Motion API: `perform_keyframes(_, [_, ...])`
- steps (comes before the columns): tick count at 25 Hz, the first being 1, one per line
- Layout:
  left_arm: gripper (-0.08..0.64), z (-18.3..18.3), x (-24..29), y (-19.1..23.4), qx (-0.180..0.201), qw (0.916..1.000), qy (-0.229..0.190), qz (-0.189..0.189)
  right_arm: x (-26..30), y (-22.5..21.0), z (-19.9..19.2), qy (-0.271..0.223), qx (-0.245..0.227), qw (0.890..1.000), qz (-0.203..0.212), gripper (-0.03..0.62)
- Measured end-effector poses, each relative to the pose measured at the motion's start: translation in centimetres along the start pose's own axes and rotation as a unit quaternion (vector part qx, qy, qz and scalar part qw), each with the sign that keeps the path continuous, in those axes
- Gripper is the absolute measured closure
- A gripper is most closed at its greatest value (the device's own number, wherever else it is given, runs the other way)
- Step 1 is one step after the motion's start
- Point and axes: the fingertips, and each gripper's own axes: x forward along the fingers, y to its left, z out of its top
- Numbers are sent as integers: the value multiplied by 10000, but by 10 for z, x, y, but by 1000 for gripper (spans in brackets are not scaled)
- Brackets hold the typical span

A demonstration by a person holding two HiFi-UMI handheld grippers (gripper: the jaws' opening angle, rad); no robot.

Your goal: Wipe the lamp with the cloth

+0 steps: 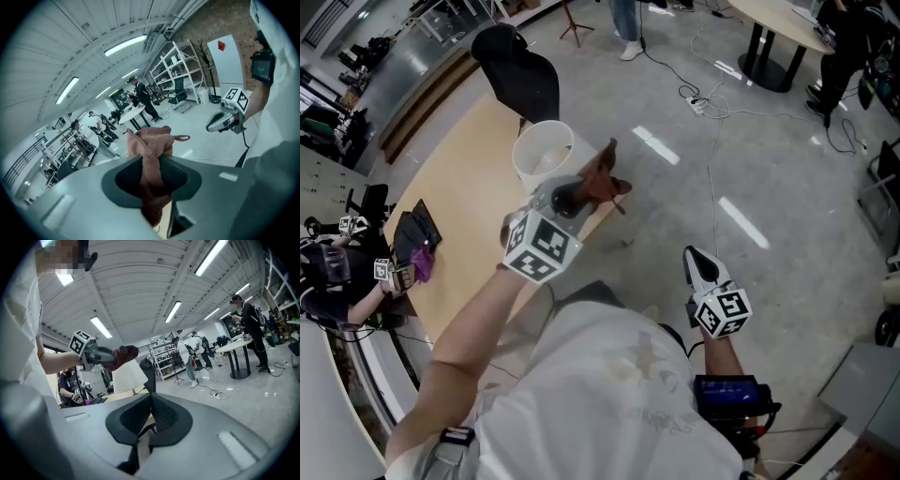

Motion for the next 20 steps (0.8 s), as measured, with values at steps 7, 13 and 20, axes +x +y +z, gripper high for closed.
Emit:
perform_keyframes(7, [451, 42, -6, 51, 1925, 9698, 718, -1314, 3, -4, 0, -40, 80, 9999, -96, 578])
perform_keyframes(13, [451, 37, 24, 52, 3366, 8744, 1414, -3196, 4, -13, -1, -101, 147, 9991, -375, 578])
perform_keyframes(20, [451, -34, 58, 68, 3740, 8070, 1802, -4201, 22, 7, -25, -215, 285, 9943, -1005, 578])
